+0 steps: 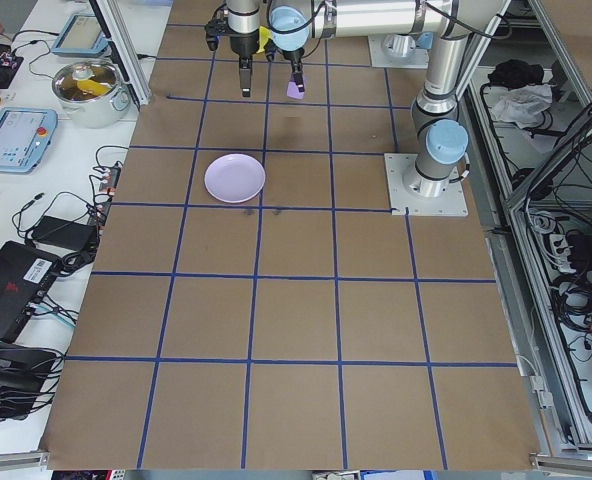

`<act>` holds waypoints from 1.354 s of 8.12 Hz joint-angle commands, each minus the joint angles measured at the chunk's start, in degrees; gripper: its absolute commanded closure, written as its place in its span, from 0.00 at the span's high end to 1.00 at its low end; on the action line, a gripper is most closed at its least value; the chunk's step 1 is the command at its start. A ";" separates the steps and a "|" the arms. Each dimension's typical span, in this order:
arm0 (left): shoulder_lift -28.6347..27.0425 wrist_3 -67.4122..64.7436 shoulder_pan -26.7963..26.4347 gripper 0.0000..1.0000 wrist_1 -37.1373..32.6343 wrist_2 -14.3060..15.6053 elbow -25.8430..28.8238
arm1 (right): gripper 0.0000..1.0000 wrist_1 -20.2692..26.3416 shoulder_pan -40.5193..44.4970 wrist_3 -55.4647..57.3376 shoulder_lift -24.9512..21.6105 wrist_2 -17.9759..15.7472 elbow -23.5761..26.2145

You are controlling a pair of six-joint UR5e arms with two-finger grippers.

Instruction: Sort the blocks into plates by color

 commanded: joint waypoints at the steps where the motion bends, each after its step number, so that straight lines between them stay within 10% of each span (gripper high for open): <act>1: -0.49 -0.04 0.09 1.00 0.66 -0.01 0.00 | 0.17 -7.38 5.35 3.21 4.90 0.59 -0.77; 3: -0.50 0.48 0.09 1.00 0.66 0.25 -0.09 | 0.24 -11.08 5.80 3.66 7.20 0.59 -0.77; 5: -0.76 0.75 0.09 1.00 0.49 -0.35 -0.35 | 1.00 -11.27 5.71 3.66 6.95 -0.20 -1.03; 11: -1.90 -0.29 -5.86 1.00 0.57 -0.36 -4.21 | 1.00 -3.40 -7.16 -1.43 -4.18 -1.69 -1.65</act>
